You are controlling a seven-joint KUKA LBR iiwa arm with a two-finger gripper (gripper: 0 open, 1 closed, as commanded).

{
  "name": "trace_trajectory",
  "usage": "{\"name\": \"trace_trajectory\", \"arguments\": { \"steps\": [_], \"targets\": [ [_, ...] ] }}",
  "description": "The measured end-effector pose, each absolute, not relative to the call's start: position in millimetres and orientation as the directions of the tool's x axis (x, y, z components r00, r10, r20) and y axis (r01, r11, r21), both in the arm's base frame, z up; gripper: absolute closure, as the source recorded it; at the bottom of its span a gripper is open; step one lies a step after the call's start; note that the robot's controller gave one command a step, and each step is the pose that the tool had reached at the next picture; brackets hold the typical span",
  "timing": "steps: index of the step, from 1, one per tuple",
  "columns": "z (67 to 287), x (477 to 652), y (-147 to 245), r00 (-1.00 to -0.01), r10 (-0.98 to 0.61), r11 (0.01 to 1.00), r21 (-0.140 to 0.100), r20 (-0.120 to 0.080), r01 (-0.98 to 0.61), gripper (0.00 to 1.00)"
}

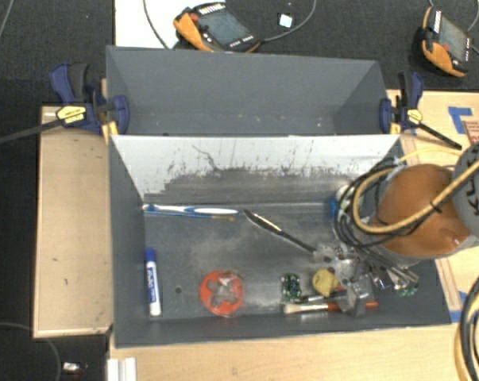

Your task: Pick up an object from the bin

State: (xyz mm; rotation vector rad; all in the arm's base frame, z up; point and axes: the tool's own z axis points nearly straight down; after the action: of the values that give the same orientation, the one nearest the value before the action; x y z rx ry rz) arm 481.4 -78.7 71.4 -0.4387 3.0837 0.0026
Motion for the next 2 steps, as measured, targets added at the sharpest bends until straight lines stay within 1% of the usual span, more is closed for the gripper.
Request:
{"name": "trace_trajectory", "arguments": {
  "steps": [1,2],
  "targets": [
    [70.5,504.0,-46.0,-0.992,-0.122,0.993,-0.003,-0.015,-0.122,1.0],
    [70.4,503.9,-46.1,-0.992,-0.122,0.993,-0.003,-0.015,-0.122,1.0]
  ]
}}
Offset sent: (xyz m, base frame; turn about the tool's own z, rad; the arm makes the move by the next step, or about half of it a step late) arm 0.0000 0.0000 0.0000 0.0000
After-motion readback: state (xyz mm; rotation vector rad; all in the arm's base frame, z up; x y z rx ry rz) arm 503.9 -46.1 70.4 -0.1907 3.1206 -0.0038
